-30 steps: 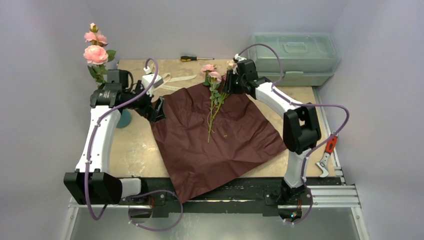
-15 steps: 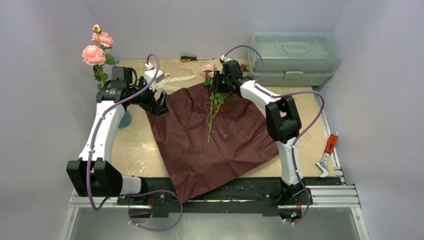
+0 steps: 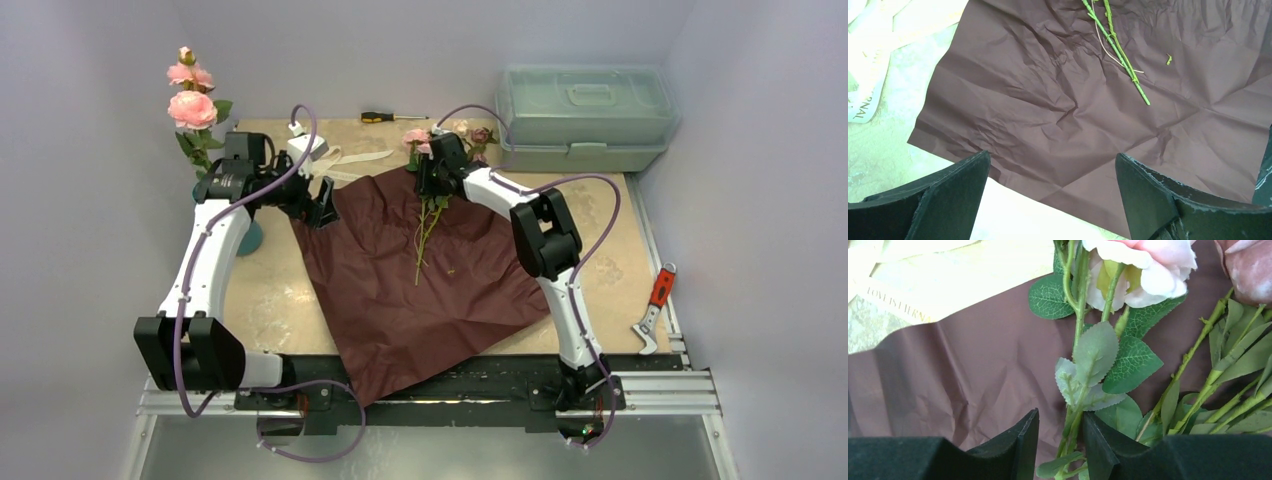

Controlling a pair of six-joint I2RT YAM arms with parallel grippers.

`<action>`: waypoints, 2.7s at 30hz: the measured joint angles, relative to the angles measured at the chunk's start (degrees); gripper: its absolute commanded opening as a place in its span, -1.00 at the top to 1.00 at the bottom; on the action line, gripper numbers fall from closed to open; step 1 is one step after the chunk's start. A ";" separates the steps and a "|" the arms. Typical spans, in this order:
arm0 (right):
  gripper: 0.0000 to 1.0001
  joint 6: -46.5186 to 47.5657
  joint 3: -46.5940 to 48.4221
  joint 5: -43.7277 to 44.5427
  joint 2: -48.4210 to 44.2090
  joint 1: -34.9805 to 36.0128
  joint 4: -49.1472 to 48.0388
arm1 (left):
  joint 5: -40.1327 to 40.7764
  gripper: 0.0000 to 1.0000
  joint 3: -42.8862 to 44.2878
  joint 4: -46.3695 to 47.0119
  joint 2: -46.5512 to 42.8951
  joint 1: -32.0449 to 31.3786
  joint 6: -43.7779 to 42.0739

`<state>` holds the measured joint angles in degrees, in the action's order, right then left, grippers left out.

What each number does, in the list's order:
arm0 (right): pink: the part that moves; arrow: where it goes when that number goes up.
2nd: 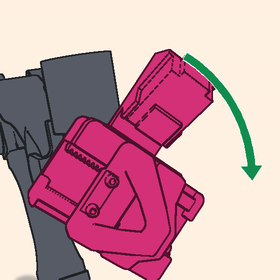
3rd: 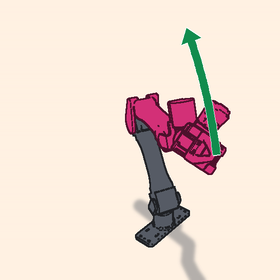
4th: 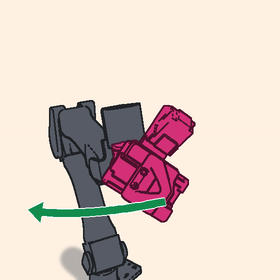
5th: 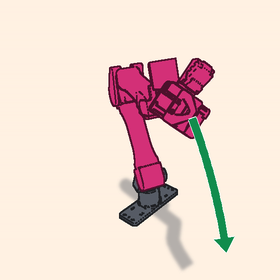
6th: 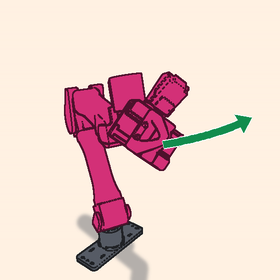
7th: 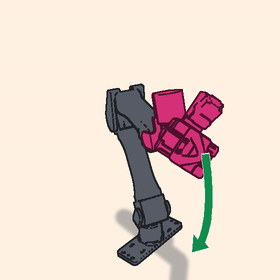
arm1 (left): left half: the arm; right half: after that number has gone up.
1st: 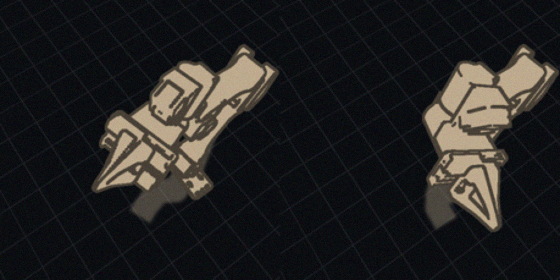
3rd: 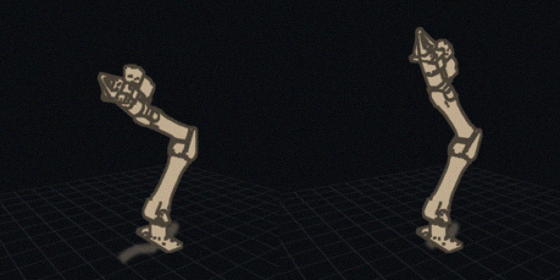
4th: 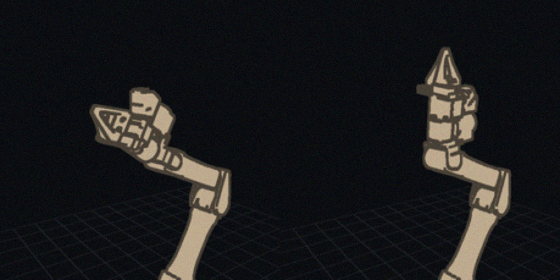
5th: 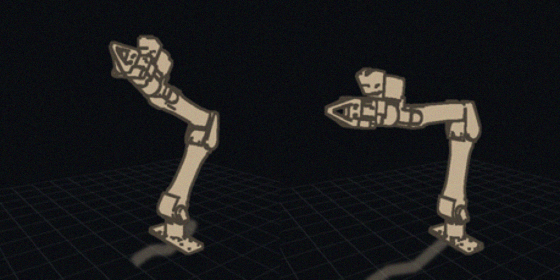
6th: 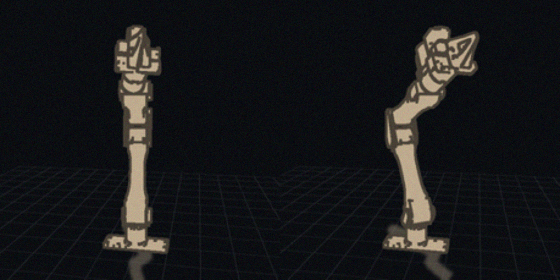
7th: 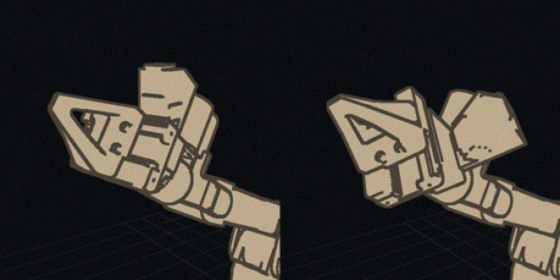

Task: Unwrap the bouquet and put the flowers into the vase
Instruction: Pick up the fake flower from the wrapping paper.

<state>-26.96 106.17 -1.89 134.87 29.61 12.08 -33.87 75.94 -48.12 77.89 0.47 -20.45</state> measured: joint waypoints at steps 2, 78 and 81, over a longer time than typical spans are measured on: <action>0.61 -0.52 0.00 1.22 0.00 0.33 -0.02 | 0.20 -0.91 0.00 0.42 0.11 0.00 0.33; -0.69 1.84 -32.63 -32.11 -25.51 -4.24 -27.34 | -12.33 1.00 2.05 74.51 29.92 -12.81 70.29; -0.69 4.17 -32.17 -33.70 -24.09 -4.15 -25.81 | -11.08 1.00 3.50 67.28 28.33 -13.03 63.34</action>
<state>-22.79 74.00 -35.59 110.78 25.45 -13.74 -44.95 79.44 19.16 106.21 -12.56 42.89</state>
